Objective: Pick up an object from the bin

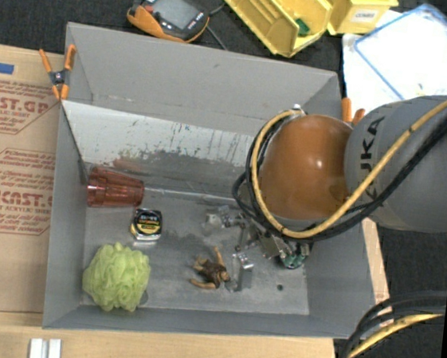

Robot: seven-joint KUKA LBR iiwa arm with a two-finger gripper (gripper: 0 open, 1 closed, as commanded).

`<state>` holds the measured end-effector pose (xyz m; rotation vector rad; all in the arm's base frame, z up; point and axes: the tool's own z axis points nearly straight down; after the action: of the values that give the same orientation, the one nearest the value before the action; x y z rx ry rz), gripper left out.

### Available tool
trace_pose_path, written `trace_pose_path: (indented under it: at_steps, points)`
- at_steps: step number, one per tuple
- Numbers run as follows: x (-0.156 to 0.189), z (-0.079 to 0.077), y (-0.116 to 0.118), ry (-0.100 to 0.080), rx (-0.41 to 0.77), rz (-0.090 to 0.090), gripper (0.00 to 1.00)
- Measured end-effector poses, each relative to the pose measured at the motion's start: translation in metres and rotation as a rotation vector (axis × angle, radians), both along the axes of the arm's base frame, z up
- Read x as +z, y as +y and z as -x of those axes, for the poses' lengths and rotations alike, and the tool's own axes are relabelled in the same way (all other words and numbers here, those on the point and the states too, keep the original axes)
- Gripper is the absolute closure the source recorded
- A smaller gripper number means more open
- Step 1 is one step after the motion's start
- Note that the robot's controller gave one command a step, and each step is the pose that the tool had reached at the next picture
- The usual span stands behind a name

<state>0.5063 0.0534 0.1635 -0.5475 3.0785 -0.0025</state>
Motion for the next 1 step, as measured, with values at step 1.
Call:
trace_pose_path:
  at_steps: [1]
  points:
    - [-0.0925,-0.0111,-0.0087,0.006,-0.192,-0.004,0.0]
